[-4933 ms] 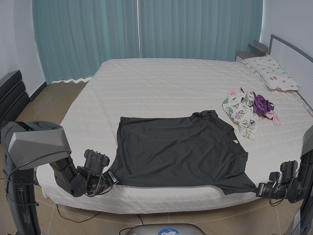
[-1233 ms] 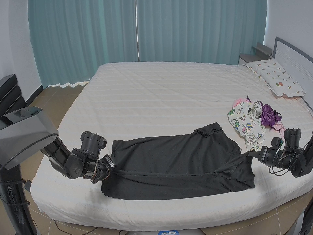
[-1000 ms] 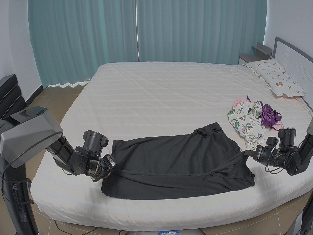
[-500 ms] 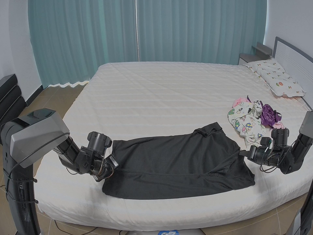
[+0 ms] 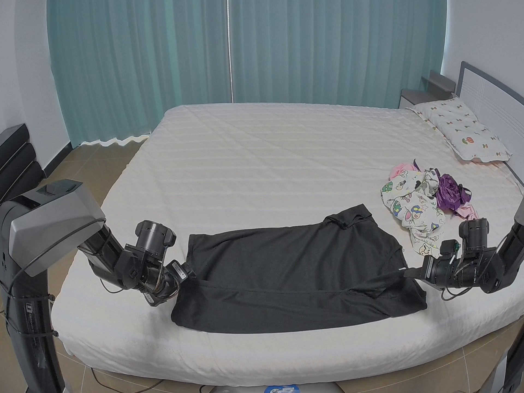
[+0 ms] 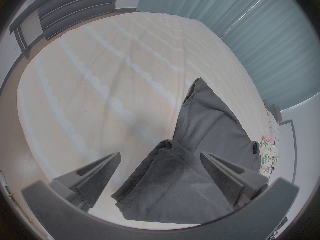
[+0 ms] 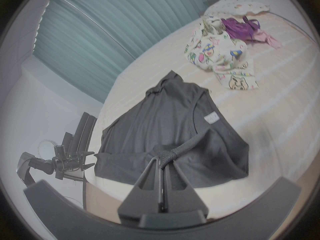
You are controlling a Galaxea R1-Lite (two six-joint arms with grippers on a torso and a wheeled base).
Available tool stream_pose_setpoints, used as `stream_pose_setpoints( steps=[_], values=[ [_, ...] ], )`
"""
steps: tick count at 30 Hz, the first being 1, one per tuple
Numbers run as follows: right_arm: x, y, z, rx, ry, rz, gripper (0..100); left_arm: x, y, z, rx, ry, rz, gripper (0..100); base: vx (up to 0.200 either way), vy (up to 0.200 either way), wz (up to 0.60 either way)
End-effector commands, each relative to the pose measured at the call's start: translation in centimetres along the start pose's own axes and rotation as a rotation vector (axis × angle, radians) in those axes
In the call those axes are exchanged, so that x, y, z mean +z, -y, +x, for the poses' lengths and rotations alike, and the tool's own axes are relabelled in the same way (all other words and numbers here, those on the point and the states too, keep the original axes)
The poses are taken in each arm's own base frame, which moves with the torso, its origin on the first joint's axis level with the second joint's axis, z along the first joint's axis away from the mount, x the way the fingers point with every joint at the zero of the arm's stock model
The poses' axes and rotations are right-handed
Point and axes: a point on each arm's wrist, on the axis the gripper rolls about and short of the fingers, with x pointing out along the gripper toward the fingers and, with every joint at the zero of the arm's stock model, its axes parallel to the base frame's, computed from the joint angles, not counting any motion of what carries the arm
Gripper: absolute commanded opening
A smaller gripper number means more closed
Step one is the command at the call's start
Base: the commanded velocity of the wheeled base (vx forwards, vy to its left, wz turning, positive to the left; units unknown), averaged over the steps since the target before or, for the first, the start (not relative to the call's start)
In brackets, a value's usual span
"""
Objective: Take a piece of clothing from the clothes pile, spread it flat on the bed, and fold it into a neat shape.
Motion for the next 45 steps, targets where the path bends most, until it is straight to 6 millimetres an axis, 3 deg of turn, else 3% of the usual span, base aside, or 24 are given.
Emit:
stream_pose_setpoints(
  steps=[1, 6, 7, 11, 26, 45],
  values=[
    [-0.7, -0.6, -1.6, -0.01, -0.042, 0.006, 0, -0.2, -0.7, -1.5, -0.026, -0.04, -0.015, 100, 0.0, 0.0, 0.0],
    [-2.5, 0.6, -1.0, -0.046, -0.128, -0.011, 0, -0.3, -0.6, -1.9, -0.053, -0.069, -0.051, 100, 0.0, 0.0, 0.0],
    [-3.1, 1.2, -0.5, -0.07, -0.156, -0.039, 100, -0.3, -0.7, -1.9, -0.057, -0.073, -0.057, 100, 0.0, 0.0, 0.0],
    [-3.3, 1.9, 0.0, -0.119, -0.165, -0.06, 100, -0.6, -1.0, -1.9, -0.058, -0.101, -0.056, 100, 0.0, 0.0, 0.0],
    [-1.0, 2.2, -2.4, -0.1, -0.037, -0.034, 100, -1.1, -1.5, -2.4, -0.061, -0.12, -0.047, 100, 0.0, 0.0, 0.0],
    [-1.9, 2.2, -2.9, -0.094, -0.06, -0.026, 100, -1.4, -1.5, -2.4, -0.053, -0.123, -0.042, 100, 0.0, 0.0, 0.0]
  ],
)
